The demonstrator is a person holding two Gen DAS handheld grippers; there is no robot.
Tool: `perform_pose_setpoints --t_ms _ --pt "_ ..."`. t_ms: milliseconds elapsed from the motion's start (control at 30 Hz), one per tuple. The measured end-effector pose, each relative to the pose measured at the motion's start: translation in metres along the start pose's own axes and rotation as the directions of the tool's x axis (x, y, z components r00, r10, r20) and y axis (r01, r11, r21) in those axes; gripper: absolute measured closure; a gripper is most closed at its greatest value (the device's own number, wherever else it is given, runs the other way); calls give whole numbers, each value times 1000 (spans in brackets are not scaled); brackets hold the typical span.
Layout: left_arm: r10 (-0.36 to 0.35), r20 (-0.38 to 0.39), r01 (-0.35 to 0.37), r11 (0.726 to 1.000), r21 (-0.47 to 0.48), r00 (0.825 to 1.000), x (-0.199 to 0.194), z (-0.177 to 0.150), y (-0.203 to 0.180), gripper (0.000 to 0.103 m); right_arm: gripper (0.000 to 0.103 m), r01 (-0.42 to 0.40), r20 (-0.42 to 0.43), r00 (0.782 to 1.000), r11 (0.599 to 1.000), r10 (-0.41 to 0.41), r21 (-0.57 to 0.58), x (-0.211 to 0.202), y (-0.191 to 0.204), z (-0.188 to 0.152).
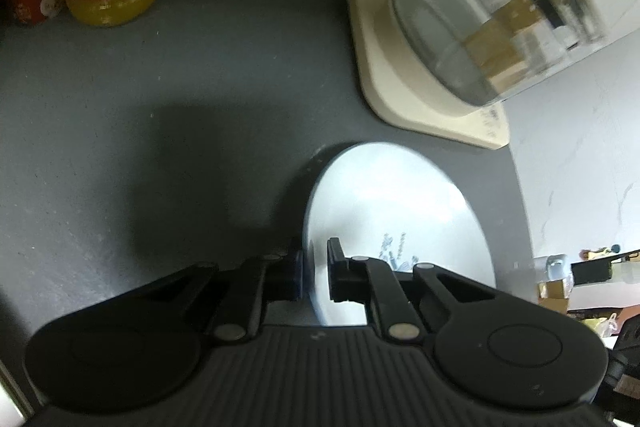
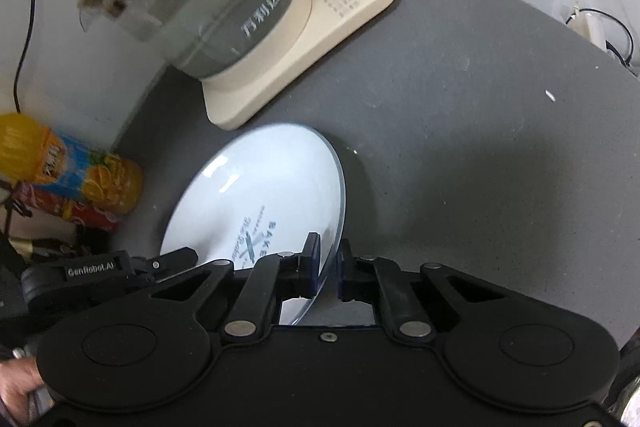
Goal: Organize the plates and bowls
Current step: 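Lift the 'BAKERY' plate and carry it over the plate stack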
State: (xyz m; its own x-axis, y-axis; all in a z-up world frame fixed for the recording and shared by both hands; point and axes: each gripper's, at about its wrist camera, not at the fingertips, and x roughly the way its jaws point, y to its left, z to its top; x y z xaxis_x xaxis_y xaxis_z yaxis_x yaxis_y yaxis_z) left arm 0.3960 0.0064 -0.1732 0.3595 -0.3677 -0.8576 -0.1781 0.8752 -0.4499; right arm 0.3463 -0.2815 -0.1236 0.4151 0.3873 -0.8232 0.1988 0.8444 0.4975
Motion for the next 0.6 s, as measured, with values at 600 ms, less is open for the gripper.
perform_pose_setpoints --t_ms 600 --pt "3 147 7 997 -73 989 -88 -21 18 93 94 -84 43 995 982 93 -171 -48 54 5"
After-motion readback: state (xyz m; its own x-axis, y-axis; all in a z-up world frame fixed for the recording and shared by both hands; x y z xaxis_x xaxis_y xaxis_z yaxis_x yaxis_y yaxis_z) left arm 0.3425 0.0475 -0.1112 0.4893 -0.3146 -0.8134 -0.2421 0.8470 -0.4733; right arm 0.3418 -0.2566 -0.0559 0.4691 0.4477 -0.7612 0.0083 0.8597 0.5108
